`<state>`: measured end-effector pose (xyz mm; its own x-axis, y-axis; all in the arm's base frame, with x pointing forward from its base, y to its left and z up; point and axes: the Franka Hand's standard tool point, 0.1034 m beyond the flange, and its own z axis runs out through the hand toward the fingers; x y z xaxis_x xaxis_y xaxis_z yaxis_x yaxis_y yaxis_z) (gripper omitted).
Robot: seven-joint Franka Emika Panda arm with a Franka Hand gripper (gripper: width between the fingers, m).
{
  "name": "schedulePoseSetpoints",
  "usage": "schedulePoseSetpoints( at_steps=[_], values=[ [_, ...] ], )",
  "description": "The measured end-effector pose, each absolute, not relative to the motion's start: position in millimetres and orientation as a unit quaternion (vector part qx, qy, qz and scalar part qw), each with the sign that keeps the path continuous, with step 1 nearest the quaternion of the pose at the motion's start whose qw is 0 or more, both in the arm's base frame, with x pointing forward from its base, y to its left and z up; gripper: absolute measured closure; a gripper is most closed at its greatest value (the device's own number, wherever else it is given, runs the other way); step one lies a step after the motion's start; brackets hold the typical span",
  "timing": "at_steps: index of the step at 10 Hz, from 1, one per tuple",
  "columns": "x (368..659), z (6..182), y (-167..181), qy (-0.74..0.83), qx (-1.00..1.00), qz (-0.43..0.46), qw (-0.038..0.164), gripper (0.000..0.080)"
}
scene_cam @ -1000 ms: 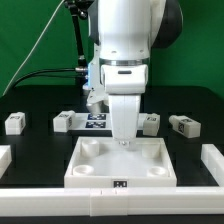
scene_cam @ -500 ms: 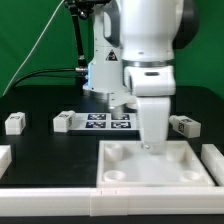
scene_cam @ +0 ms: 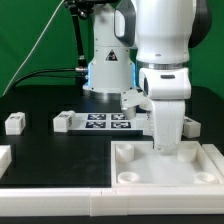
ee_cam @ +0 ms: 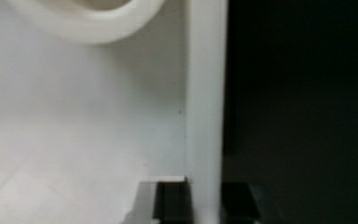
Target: Assemble one leg
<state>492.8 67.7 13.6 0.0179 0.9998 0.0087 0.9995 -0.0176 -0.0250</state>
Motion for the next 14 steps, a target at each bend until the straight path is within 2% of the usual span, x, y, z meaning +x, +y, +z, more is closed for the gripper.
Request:
schedulePoseSetpoints(
  at_steps=[2,3,4,5,6,10,11,14],
  values=[
    [492.6,13.3,67.2,-0.7,-0.714,0.006,0.012,0.05],
    [492.5,13.2,67.0,-0.7,-0.714,0.006,0.012,0.05],
    [492.5,13.1,66.7,-0.7,-0.714,0.006,0.012,0.0324],
    [492.5,13.1,66.5,-0.7,-0.714,0.006,0.012,0.019],
    [492.5,13.0,66.4,-0.7,-0.714,0.006,0.012,0.0162],
    [492.3,13.6,66.4,-0.698,-0.716,0.006,0.012,0.0151],
    [488.9,20.0,70.5,-0.681,-0.732,0.001,0.008,0.0151],
    [471.4,55.9,98.9,-0.635,-0.772,-0.006,-0.004,0.0151]
  ],
)
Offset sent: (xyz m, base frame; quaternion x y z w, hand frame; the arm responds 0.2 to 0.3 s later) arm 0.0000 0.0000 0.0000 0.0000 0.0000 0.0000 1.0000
